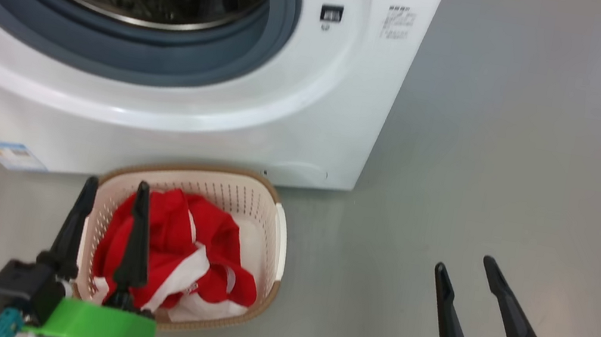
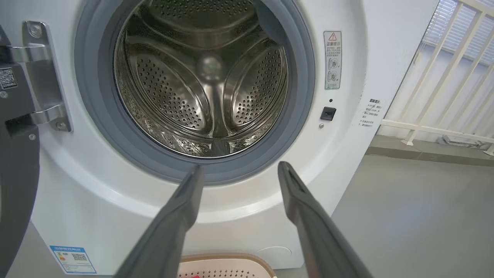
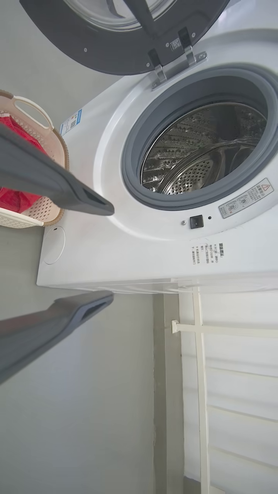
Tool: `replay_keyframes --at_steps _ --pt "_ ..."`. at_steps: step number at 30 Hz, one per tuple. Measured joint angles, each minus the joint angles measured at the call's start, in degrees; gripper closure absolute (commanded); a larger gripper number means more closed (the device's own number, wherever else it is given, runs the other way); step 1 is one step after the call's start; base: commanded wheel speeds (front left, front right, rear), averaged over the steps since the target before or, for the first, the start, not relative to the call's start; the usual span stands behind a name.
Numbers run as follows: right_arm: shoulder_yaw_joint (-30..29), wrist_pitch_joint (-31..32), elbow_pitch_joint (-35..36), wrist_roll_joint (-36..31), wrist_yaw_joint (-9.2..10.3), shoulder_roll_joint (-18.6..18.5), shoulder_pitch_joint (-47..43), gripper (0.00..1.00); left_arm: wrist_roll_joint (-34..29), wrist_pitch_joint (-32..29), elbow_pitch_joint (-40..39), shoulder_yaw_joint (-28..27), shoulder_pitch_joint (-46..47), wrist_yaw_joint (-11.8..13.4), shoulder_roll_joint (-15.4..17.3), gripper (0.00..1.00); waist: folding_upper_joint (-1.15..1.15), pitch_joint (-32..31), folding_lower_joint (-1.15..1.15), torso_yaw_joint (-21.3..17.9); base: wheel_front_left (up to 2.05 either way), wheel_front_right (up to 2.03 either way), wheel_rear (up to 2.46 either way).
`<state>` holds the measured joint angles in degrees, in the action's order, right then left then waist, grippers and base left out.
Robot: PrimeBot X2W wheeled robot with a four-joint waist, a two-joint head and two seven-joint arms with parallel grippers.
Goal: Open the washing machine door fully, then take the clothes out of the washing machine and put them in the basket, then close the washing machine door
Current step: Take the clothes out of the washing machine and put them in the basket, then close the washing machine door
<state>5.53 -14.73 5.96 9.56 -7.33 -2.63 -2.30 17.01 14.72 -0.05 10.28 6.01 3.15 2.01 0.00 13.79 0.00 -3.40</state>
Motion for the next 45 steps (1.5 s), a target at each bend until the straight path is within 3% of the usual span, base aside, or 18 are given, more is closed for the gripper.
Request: replay_keyframes --at_steps 9,24,34,45 --pt "-0.44 0.00 -0.40 -2.04 0.00 0.01 -2.49 0.00 -0.97 0.00 -3.28 0.16 -5.87 0.36 0.52 0.00 0.00 -5.32 0.00 0.01 0.00 0.00 0.00" --pt "-1.64 0.09 -0.44 -2.04 0.00 0.09 -6.83 0.00 -1.81 -0.01 -6.53 0.14 -14.14 3.60 1.12 0.00 0.00 -12.68 0.00 -1.35 0.00 0.00 0.00" --pt "-2.42 0.51 0.11 -2.01 0.00 0.14 -8.33 0.00 -1.80 -1.08 -7.37 -0.66 -17.08 5.73 1.24 0.00 0.00 -14.86 0.00 -2.18 0.00 0.00 0.00" --pt "-2.69 1.03 0.57 -1.91 0.00 0.16 -9.45 0.00 -1.81 -1.62 -7.69 -0.53 -17.67 6.26 1.89 0.00 0.00 -15.34 0.00 -2.00 0.00 0.00 0.00"
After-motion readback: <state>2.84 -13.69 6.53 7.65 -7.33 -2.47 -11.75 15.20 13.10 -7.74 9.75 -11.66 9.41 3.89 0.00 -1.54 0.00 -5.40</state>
